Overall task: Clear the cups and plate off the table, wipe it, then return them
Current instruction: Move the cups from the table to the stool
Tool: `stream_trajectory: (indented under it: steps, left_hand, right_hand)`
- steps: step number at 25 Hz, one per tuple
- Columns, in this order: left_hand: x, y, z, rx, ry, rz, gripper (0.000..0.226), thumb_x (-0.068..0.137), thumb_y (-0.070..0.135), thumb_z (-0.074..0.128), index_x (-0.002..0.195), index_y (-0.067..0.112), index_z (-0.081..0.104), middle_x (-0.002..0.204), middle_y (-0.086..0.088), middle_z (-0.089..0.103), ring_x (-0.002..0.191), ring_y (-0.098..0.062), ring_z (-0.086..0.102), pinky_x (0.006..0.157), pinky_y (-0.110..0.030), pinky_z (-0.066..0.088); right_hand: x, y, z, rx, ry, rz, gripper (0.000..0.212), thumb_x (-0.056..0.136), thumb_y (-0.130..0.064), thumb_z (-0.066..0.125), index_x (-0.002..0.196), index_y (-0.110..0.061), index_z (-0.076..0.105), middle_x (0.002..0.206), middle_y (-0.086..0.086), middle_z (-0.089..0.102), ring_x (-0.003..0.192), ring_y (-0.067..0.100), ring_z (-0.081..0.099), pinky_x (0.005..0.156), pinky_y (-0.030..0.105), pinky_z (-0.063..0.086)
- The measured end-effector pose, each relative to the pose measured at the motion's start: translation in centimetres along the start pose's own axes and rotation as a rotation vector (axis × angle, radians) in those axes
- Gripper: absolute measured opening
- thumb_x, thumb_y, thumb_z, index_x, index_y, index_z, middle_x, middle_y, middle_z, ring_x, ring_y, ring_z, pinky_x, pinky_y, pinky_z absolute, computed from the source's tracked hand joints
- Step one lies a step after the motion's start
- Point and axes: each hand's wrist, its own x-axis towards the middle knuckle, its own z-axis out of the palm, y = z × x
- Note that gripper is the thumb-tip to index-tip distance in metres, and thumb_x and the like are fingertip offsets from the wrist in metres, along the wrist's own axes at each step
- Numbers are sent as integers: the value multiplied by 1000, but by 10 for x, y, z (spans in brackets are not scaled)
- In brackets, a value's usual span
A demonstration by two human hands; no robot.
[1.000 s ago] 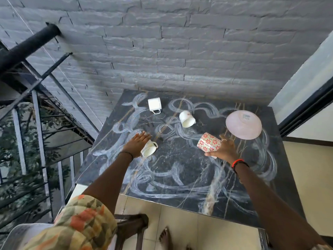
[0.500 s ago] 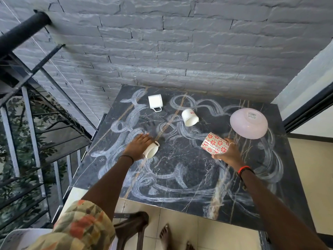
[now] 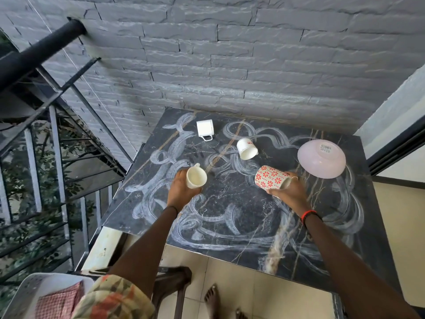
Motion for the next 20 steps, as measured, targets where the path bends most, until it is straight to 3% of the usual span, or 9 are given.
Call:
stream_trajectory:
  steps: [2,5,13,20]
  left_hand:
    - [-12,4,1,-93,69,-71,77,66,23,87,133,13,50,122,-6,55,102,-16,52,80,-28,41]
    - [-33,7,1,-151,145,-115,76,67,24,87,133,14,50,120,-6,56,98,-12,50,79,-26,40]
    - [-109,6,2,-313,298,-263,72,67,31,88,127,17,51,117,1,53,102,-16,54,85,-31,46]
    - [-194,-24,-12,-380,447,-348,69,67,20,88,125,18,52,114,3,58,100,-14,58,79,-19,47]
  right_hand:
    - [-6,-7,-3,-21,-2,-42,88,54,-26,91,128,-8,46,117,7,50,103,25,57,68,24,51]
    - [-12,-21,-6,-65,-10,-130,90,54,-29,90,130,-12,46,126,15,46,113,30,51,91,40,52]
    - [-51,-64,16,-243,-176,-408,95,55,-36,89,133,-11,42,129,11,49,120,32,46,95,51,47]
    - [-112,-101,72,-286,-364,-641,87,53,-38,88,127,-24,44,124,8,52,118,31,43,87,34,39]
